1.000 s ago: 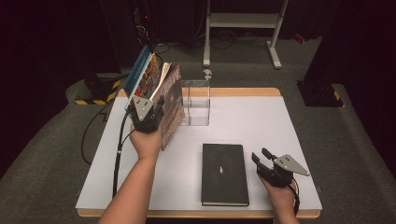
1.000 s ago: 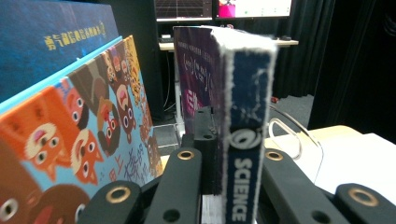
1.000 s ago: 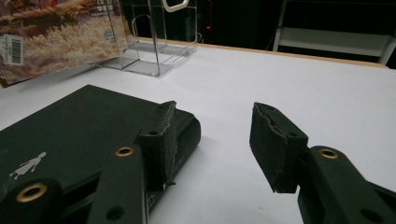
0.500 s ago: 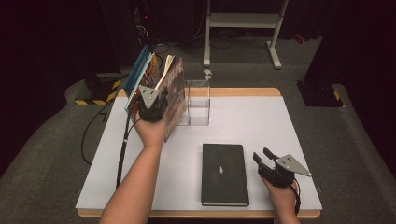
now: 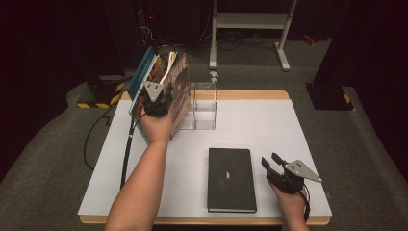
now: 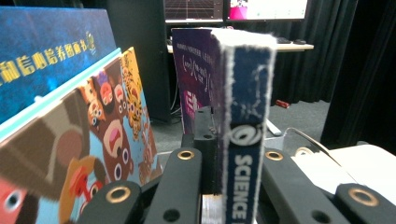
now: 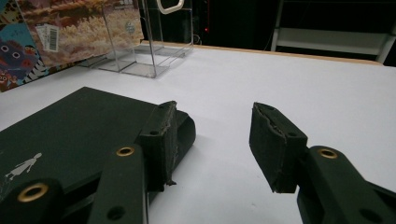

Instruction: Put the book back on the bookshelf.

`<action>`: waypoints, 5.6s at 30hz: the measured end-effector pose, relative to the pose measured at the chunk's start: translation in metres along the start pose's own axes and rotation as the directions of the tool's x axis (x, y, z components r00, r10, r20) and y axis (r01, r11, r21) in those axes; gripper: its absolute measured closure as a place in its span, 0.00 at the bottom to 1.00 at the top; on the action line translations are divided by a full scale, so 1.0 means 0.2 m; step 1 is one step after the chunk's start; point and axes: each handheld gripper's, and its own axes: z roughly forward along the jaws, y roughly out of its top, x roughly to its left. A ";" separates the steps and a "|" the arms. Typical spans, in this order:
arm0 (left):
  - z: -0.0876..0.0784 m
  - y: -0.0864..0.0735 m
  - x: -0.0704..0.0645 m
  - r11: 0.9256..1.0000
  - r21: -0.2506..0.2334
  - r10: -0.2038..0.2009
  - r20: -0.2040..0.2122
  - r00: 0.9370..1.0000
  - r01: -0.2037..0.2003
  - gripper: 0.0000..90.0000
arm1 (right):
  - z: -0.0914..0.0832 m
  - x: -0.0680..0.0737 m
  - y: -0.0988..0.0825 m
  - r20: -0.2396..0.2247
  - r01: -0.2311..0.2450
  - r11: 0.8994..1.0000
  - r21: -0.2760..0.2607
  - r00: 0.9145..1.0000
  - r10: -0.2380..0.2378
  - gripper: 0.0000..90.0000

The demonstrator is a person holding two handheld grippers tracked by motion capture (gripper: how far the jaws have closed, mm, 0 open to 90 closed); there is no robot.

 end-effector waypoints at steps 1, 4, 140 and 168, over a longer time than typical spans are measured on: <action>0.01 0.00 0.00 1.000 -0.002 -0.004 -0.003 1.000 0.004 0.93 | 0.00 0.00 0.00 0.002 -0.001 1.000 0.000 1.000 0.001 0.57; 0.03 -0.01 0.00 1.000 0.000 -0.001 -0.002 1.000 0.001 0.93 | 0.00 0.00 0.00 0.004 -0.001 1.000 0.001 1.000 0.001 0.57; -0.39 -0.12 0.03 0.995 0.098 0.028 0.013 1.000 -0.029 0.59 | 0.02 0.03 -0.01 -0.011 0.013 1.000 0.006 1.000 -0.012 0.58; -0.71 -0.37 0.04 0.961 0.270 0.012 0.183 0.983 -0.062 0.58 | 0.03 0.04 -0.01 -0.014 0.024 1.000 0.014 1.000 -0.024 0.57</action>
